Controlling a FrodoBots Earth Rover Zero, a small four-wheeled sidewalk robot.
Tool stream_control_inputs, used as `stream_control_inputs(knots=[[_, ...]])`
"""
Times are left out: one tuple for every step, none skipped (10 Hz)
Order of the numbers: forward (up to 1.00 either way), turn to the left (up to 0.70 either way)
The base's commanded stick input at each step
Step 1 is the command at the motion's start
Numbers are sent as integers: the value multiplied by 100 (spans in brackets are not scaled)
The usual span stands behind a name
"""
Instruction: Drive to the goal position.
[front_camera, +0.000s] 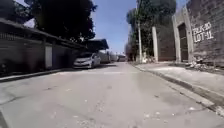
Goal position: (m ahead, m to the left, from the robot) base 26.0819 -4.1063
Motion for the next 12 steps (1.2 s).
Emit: stream_control_inputs(knots=[[85, -13], [85, -15], [85, -26], [85, -34], [85, -25], [85, -7], [85, 0], [85, 0], [85, 0], [85, 0], [85, 0], [85, 0]])
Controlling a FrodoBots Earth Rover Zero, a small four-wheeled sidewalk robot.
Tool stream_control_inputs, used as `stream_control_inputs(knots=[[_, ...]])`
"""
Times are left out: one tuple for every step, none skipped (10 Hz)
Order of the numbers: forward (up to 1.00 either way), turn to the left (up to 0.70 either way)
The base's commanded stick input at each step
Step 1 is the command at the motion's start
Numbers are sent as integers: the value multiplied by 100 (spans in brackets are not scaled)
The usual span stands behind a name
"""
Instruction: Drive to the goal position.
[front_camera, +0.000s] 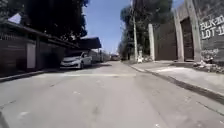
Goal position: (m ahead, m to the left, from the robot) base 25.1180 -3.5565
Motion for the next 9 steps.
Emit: stream_control_inputs(knots=[[85, 0], [85, 0], [85, 0], [85, 0], [85, 0], [85, 0], [85, -6], [85, -17], [85, -32]])
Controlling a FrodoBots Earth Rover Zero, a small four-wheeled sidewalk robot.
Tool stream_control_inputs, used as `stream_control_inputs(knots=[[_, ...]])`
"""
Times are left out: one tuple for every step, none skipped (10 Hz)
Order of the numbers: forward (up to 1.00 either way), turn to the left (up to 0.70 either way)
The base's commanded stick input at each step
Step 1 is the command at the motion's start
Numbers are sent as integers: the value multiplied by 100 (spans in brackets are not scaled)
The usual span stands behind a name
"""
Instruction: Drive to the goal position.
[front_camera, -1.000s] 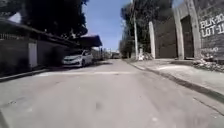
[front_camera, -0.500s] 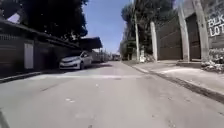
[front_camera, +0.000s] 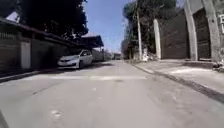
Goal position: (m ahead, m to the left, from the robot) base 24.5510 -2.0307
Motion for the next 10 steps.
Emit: stream_control_inputs(knots=[[85, -34], [85, -34], [85, -34], [85, -34], [85, -34], [85, -34], [84, -34], [83, -25], [83, -5], [83, 0]])
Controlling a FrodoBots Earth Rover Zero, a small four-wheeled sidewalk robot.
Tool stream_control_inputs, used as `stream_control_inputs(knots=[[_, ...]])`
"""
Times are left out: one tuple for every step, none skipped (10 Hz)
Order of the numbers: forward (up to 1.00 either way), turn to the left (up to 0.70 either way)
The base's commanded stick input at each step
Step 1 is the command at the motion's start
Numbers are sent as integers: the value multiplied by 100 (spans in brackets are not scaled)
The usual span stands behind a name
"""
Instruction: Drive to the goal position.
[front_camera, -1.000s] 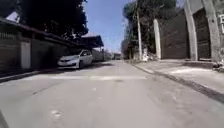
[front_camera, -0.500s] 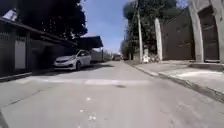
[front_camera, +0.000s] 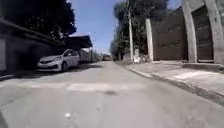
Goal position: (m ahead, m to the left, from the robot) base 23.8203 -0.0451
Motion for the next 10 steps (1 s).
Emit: stream_control_inputs(knots=[[83, 0], [83, 0], [83, 0], [84, 1], [85, 8], [85, 28], [85, 26], [85, 3], [85, 5], [85, 2]])
